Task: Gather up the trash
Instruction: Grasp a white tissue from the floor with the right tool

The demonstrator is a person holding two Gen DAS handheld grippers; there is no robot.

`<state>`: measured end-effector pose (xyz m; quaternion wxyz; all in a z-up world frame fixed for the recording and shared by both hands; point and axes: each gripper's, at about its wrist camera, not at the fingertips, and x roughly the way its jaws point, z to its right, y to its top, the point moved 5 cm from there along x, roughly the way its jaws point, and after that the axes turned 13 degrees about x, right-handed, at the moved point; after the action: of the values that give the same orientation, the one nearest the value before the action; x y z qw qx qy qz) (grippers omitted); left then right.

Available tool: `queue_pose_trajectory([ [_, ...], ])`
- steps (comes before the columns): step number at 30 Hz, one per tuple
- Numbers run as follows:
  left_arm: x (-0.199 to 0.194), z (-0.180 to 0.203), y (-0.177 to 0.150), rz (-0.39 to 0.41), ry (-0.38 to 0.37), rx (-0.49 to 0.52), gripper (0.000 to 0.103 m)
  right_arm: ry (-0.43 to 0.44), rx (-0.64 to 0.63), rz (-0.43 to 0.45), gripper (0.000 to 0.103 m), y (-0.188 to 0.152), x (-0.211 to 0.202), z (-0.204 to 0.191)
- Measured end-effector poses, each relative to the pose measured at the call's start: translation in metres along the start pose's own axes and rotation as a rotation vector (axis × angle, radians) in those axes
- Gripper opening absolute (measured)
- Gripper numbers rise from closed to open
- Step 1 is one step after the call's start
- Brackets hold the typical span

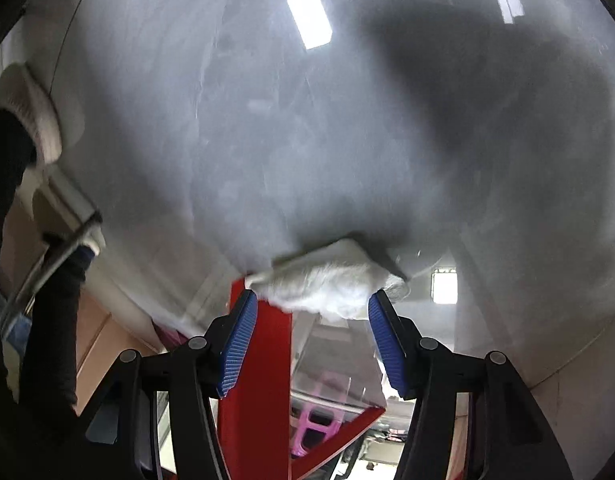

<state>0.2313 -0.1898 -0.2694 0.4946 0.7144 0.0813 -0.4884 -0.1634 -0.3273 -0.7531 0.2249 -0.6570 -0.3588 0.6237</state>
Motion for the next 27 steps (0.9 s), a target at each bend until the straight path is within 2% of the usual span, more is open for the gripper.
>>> queue_pose_trajectory([
  [5, 0.002, 0.000, 0.001, -0.002, -0.002, 0.006, 0.066, -0.033, 0.038, 0.013, 0.059, 0.013, -0.008, -0.005],
  [10, 0.003, 0.000, 0.001, -0.003, -0.005, 0.008, 0.067, -0.031, 0.091, 0.066, 0.058, 0.024, -0.014, -0.018],
  [17, 0.003, 0.000, 0.001, 0.002, -0.015, 0.001, 0.068, -0.121, 0.106, 0.154, 0.035, 0.030, -0.031, -0.031],
  [20, 0.001, -0.001, 0.001, 0.005, -0.020, -0.003, 0.068, -0.175, 0.082, 0.181, 0.012, 0.025, -0.033, -0.028],
  [21, 0.001, -0.001, 0.001, 0.007, -0.023, -0.006, 0.068, -0.175, 0.077, 0.185, 0.007, 0.026, -0.032, -0.027],
  [27, -0.001, -0.002, 0.001, 0.012, -0.035, -0.016, 0.068, -0.155, 0.023, 0.217, 0.004, 0.012, -0.032, -0.042],
])
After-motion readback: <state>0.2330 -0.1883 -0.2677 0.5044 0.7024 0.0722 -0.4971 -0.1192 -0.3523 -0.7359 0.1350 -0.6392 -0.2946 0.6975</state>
